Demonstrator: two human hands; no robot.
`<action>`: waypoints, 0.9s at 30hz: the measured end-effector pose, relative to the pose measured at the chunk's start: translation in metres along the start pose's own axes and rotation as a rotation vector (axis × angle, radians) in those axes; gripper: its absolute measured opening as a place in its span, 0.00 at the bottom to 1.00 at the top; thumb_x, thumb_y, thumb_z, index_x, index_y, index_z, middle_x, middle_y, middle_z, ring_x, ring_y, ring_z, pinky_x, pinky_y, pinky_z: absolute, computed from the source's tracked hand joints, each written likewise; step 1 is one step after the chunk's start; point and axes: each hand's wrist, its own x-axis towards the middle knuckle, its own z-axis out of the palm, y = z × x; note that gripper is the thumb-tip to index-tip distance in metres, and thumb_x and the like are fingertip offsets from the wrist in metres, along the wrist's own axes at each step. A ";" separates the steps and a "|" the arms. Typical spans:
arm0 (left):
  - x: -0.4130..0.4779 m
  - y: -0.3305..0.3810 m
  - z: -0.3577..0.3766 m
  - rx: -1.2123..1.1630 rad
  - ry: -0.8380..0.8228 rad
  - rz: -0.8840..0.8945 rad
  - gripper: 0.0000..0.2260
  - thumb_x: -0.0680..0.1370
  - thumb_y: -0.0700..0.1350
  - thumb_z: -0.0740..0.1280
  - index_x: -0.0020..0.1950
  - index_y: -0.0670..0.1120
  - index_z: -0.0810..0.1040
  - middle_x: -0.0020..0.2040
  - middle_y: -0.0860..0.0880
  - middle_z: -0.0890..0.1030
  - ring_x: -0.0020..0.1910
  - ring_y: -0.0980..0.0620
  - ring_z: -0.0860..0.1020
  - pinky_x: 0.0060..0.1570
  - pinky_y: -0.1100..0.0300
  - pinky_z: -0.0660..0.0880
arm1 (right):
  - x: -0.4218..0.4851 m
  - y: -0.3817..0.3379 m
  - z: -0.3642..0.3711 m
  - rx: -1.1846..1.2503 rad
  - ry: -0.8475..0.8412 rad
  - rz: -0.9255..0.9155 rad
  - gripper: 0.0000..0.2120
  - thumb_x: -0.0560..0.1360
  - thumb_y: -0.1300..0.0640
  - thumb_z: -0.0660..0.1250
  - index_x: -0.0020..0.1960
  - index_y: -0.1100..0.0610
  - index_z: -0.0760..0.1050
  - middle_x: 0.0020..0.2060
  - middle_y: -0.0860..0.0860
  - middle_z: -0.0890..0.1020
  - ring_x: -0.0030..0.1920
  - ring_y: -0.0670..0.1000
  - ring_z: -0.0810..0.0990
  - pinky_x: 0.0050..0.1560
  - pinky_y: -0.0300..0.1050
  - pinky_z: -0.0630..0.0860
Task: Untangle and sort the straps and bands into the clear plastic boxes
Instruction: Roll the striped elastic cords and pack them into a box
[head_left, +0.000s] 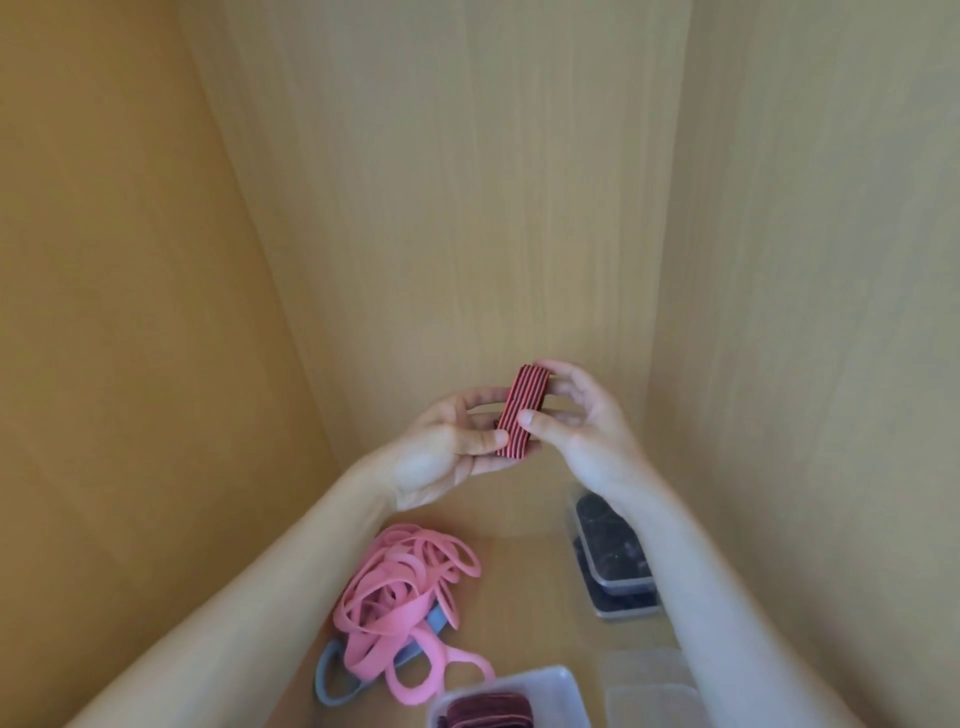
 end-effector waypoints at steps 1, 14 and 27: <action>-0.003 -0.007 0.000 0.035 0.042 -0.001 0.27 0.73 0.31 0.67 0.71 0.40 0.68 0.63 0.36 0.80 0.61 0.39 0.80 0.61 0.51 0.79 | -0.005 0.005 0.003 0.011 0.003 -0.003 0.28 0.75 0.69 0.72 0.71 0.55 0.70 0.63 0.52 0.77 0.45 0.40 0.84 0.42 0.34 0.78; -0.054 -0.114 -0.002 0.188 0.369 -0.086 0.25 0.71 0.36 0.72 0.68 0.37 0.73 0.59 0.40 0.80 0.55 0.44 0.81 0.58 0.53 0.78 | -0.076 0.089 0.030 0.119 -0.019 0.238 0.26 0.77 0.65 0.71 0.72 0.53 0.69 0.55 0.53 0.84 0.53 0.47 0.85 0.58 0.46 0.79; -0.069 -0.184 0.012 0.390 0.380 -0.134 0.19 0.66 0.44 0.74 0.56 0.44 0.78 0.51 0.43 0.82 0.51 0.48 0.79 0.56 0.54 0.78 | -0.136 0.126 0.024 0.084 0.000 0.446 0.08 0.80 0.65 0.66 0.52 0.53 0.79 0.45 0.59 0.84 0.40 0.47 0.82 0.43 0.39 0.80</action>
